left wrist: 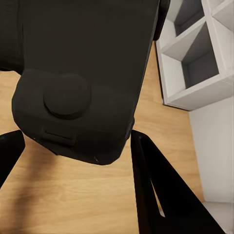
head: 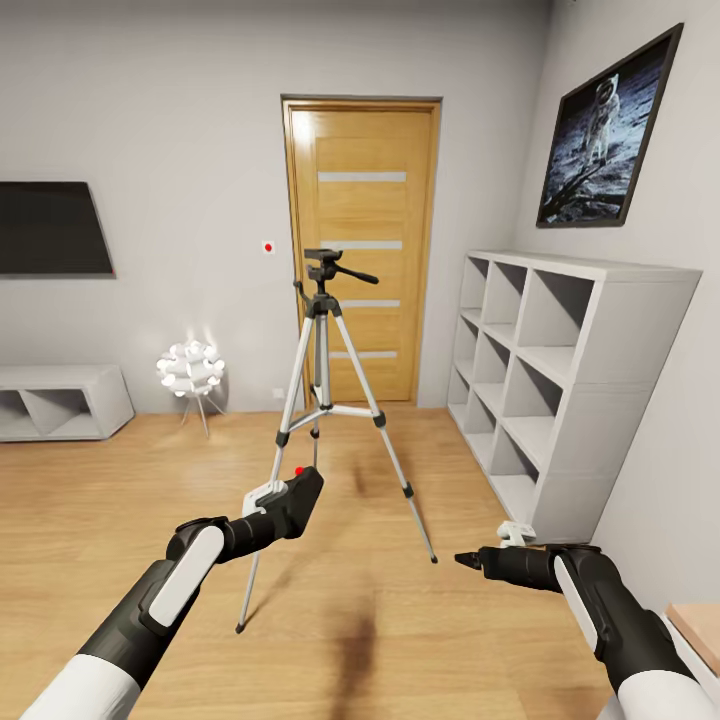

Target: Attach the digital camera to the camera tripod in the bedroom.

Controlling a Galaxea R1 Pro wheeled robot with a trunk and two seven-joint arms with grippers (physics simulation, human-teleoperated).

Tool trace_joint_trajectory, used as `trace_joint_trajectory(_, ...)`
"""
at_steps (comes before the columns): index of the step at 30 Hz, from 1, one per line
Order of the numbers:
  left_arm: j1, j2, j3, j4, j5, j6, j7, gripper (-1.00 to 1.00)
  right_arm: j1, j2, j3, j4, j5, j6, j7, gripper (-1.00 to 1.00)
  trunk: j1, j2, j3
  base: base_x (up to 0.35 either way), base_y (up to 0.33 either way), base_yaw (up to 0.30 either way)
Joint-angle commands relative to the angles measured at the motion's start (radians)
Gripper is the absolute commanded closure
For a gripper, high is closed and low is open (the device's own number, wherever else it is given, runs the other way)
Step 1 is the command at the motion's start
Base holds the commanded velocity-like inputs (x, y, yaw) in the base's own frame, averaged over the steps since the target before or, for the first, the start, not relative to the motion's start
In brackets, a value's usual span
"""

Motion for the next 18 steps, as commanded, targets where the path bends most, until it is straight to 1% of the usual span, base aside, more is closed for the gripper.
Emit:
trace_joint_trajectory(1, -0.001, 0.001, -0.003, -0.001, 0.010, 0.001, 0.011, 1.00, -0.001, 0.000, -0.002, -0.002, -0.003, 0.007, 0.002, -1.00, -0.004, 0.007, 0.002, 0.000, 0.000, 0.000)
trace_joint_trajectory(18, -0.001, 0.001, -0.003, 0.003, 0.010, 0.001, 0.011, 1.00, -0.001, 0.000, -0.002, -0.004, -0.004, 0.010, 0.002, -1.00, -0.069, 0.126, 0.055, 0.000, 0.000, 0.000)
